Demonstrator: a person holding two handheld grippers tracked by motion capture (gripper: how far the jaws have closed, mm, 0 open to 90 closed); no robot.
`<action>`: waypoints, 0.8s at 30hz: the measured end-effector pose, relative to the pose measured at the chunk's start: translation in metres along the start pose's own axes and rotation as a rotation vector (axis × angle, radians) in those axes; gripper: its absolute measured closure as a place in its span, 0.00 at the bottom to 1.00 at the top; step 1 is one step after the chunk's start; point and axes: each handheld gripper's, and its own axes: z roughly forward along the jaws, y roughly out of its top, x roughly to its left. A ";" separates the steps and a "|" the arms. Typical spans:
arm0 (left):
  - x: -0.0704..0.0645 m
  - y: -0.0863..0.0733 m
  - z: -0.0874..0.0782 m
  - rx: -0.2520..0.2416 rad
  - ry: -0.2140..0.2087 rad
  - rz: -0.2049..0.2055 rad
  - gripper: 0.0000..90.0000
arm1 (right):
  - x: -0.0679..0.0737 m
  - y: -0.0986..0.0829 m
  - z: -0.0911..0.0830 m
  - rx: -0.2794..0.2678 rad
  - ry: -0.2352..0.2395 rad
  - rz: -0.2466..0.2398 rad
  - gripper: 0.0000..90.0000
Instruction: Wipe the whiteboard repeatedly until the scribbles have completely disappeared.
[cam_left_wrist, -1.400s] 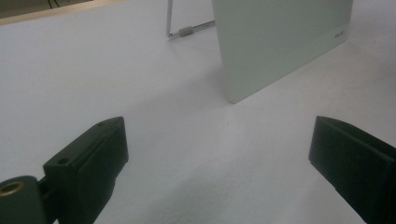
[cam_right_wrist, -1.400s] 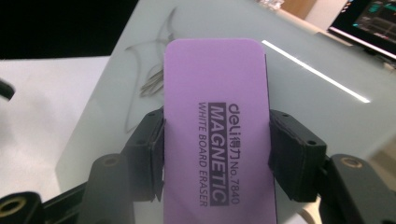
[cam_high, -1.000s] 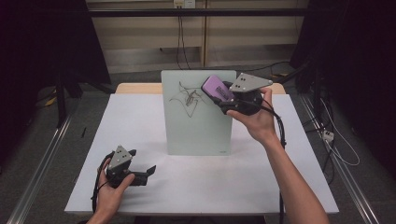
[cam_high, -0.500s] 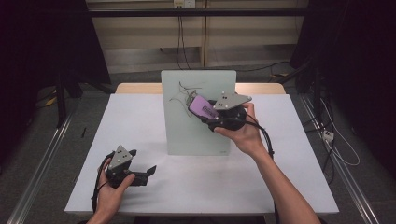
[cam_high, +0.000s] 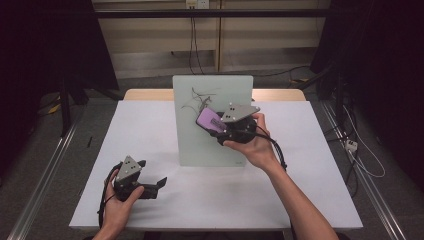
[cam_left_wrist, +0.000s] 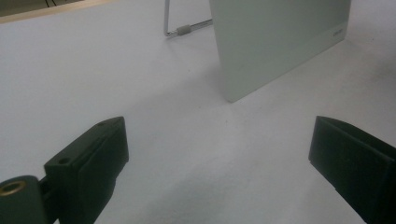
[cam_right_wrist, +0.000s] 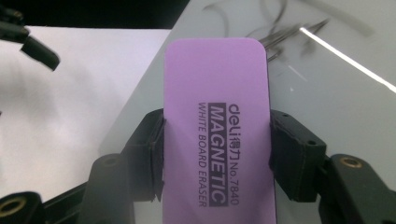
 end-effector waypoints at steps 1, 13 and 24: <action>0.000 0.000 0.000 0.001 -0.001 0.003 0.05 | -0.002 0.002 -0.002 -0.006 -0.009 0.004 0.46; 0.000 0.000 0.000 -0.001 -0.002 0.003 0.05 | -0.036 0.036 -0.026 -0.061 -0.106 0.032 0.46; 0.000 0.000 0.000 -0.003 -0.004 0.004 0.05 | -0.030 0.040 -0.017 -0.053 -0.102 0.027 0.46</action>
